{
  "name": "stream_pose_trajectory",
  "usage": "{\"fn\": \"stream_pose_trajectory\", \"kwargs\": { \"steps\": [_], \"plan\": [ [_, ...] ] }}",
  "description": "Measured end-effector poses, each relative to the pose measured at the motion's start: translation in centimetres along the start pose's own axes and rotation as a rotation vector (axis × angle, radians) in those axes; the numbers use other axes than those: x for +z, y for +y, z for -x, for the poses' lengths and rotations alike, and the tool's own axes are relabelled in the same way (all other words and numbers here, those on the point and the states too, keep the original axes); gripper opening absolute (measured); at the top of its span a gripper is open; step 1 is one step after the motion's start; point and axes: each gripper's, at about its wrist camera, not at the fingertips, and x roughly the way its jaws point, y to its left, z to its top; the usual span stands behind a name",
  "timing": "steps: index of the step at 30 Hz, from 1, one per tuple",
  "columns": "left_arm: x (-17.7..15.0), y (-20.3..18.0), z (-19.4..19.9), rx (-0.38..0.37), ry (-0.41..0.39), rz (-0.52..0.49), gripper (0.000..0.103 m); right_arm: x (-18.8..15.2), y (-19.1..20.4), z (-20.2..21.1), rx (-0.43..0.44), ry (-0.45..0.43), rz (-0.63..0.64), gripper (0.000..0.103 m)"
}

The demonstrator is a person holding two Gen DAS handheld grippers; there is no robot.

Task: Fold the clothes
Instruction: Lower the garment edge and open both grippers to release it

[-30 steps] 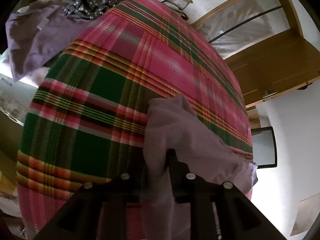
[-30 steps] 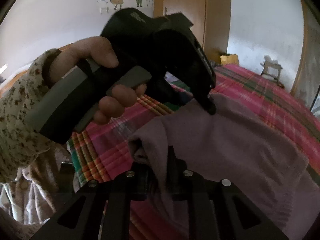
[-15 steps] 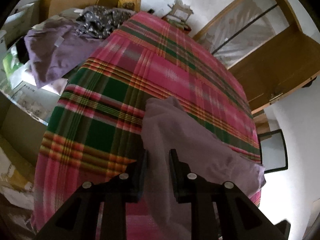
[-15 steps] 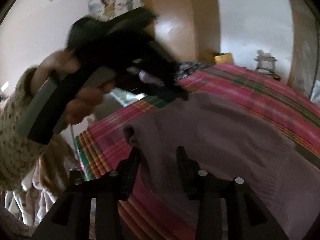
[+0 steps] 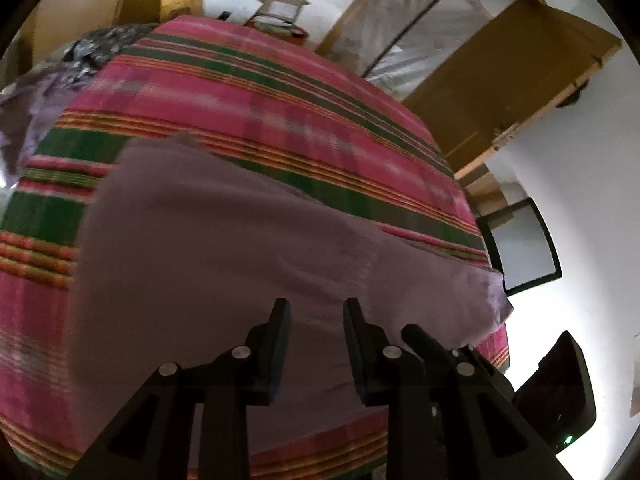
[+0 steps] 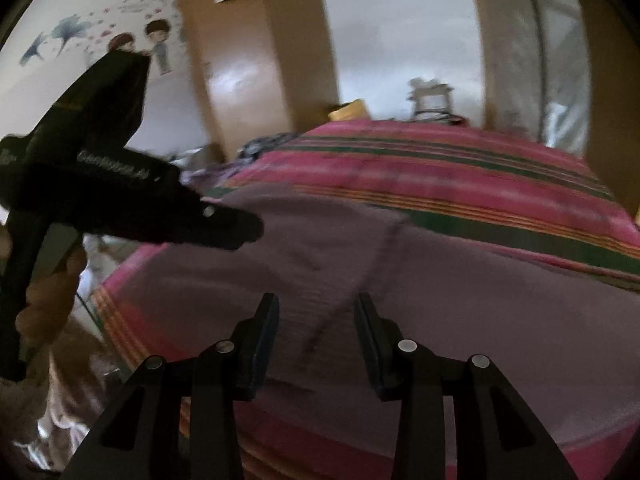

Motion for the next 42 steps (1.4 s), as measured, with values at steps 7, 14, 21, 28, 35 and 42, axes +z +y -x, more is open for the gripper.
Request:
{"fn": "stream_pose_trajectory", "kwargs": {
  "steps": [7, 14, 21, 28, 35, 42],
  "plan": [
    [-0.6, -4.1, -3.1, -0.054, 0.049, -0.066, 0.028, -1.8, -6.9, 1.5, -0.196, 0.004, -0.135, 0.041],
    [-1.2, -6.9, -6.9, -0.086, 0.135, -0.109, 0.028, -4.3, -10.6, 3.9, -0.34, 0.032, -0.155, 0.041],
    [-2.0, -9.8, -9.2, -0.097, 0.151, -0.15, 0.029, -6.6, -12.3, 7.3, -0.419, 0.022, -0.123, 0.041],
    [-3.3, -13.2, -11.1, -0.064, 0.158, -0.264, 0.029, -8.2, -14.3, 9.7, -0.47, 0.002, -0.129, 0.047],
    [-4.0, -15.8, -12.2, -0.046, 0.133, -0.363, 0.029, -9.1, -17.5, 12.5, -0.573, -0.044, -0.216, 0.057],
    [-4.4, -17.8, -13.2, -0.039, 0.132, -0.409, 0.029, -8.4, -19.7, 12.4, -0.602, -0.07, -0.224, 0.057]
  ]
}}
